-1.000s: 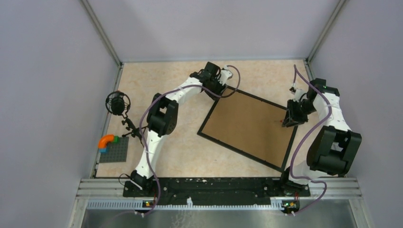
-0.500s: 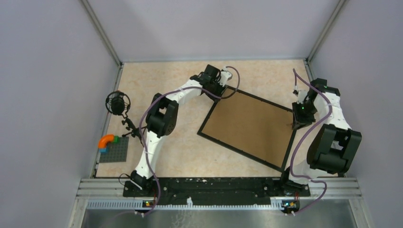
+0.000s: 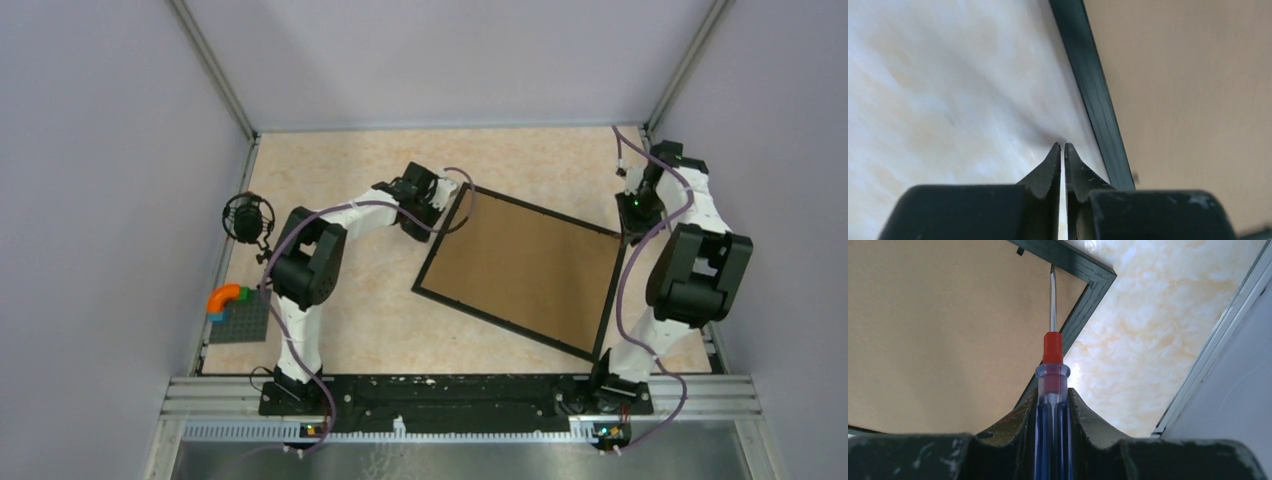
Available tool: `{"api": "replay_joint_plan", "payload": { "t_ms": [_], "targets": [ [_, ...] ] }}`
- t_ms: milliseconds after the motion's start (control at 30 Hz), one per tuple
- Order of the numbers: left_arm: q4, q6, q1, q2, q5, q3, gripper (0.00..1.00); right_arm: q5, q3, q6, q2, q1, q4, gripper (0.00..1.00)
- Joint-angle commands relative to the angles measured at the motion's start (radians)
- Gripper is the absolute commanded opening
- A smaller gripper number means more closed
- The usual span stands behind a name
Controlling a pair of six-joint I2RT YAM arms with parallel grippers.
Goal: Take the photo out of the frame
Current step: Adjust the photo frame at the center of the board.
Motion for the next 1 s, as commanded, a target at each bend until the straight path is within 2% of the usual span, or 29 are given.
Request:
{"api": "replay_joint_plan", "payload": {
  "t_ms": [0,67,200,267,400,533,633,700,833,967],
  "targets": [
    [-0.152,-0.02,0.001,-0.118,0.103,-0.225,0.11,-0.011,0.109,0.016,0.1,0.072,0.066,0.0],
    [-0.161,0.007,0.001,-0.191,0.175,-0.275,0.17,-0.014,0.157,0.019,0.142,0.109,0.079,0.0],
    [-0.117,0.139,0.003,-0.31,0.212,-0.253,0.49,-0.049,0.282,0.036,0.218,0.132,0.04,0.0],
    [-0.118,0.225,0.005,-0.295,0.218,-0.152,0.7,-0.08,0.319,0.032,0.23,0.132,0.015,0.0],
    [-0.217,0.472,0.005,-0.124,0.32,0.158,0.92,-0.129,0.345,0.02,0.216,0.134,-0.022,0.0],
    [-0.421,0.636,0.002,0.189,0.401,0.644,0.96,-0.205,0.34,0.036,0.138,0.132,-0.086,0.0],
    [-0.435,0.632,0.003,0.339,0.408,0.846,0.95,-0.235,0.287,0.054,0.047,0.13,-0.116,0.0],
    [-0.367,0.631,0.003,0.357,0.434,0.831,0.93,-0.246,0.227,0.063,-0.017,0.126,-0.131,0.0],
    [-0.079,0.563,0.012,0.343,0.397,0.692,0.92,-0.223,0.06,0.06,-0.14,0.106,-0.13,0.0],
    [-0.012,0.541,0.032,0.417,0.451,0.778,0.92,-0.21,-0.064,0.044,-0.226,0.064,-0.143,0.0]
  ]
}}
